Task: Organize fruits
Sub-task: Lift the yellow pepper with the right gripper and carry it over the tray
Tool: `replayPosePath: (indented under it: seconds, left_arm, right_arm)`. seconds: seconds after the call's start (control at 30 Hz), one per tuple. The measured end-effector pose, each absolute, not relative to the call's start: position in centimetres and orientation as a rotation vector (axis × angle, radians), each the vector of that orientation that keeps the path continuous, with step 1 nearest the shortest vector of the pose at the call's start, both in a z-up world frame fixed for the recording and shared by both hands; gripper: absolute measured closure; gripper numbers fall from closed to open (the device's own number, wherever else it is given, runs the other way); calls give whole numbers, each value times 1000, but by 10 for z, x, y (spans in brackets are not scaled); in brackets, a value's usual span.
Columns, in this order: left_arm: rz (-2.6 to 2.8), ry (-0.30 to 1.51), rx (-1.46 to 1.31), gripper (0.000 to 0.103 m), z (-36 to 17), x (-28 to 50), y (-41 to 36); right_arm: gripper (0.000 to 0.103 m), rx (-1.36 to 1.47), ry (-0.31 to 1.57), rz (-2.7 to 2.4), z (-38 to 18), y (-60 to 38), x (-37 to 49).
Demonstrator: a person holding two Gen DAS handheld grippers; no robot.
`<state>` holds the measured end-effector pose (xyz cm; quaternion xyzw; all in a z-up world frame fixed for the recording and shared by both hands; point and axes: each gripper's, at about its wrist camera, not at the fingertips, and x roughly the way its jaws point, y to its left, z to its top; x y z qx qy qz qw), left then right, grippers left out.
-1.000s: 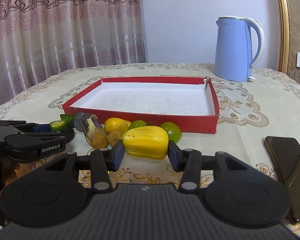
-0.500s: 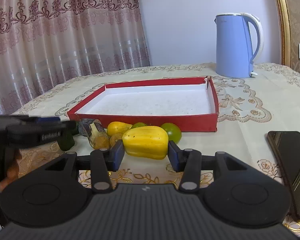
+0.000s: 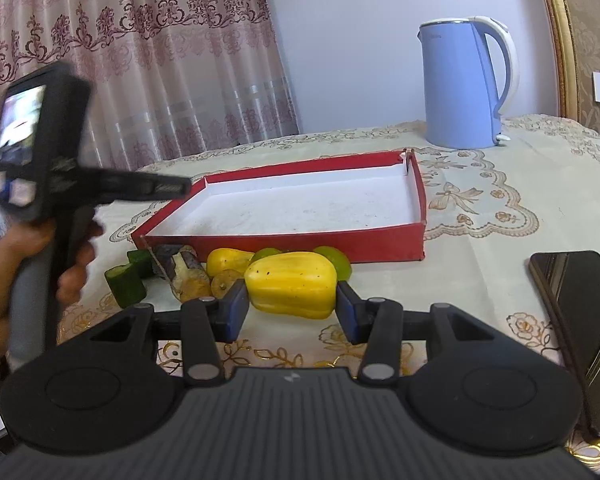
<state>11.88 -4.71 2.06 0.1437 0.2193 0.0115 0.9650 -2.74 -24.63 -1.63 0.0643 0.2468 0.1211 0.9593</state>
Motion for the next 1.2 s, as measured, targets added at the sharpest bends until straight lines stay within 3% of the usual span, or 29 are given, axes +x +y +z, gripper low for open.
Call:
replayPosePath:
  seconds: [0.37, 0.53, 0.87, 1.0, 1.2]
  left_arm:
    - [45, 571, 306, 67, 9, 192, -59]
    - [38, 552, 309, 24, 10, 188, -60]
    - [58, 489, 238, 24, 22, 152, -44]
    - [121, 412, 163, 13, 22, 114, -22]
    - [184, 378, 24, 12, 14, 87, 13]
  right_arm:
    - [59, 146, 508, 233, -19, -253, -25]
    - [59, 155, 514, 230, -22, -253, -23]
    - [59, 139, 484, 237, -12, -248, -18]
    - [59, 109, 439, 235, 2, -246, -8]
    - [59, 85, 379, 234, 23, -244, 19]
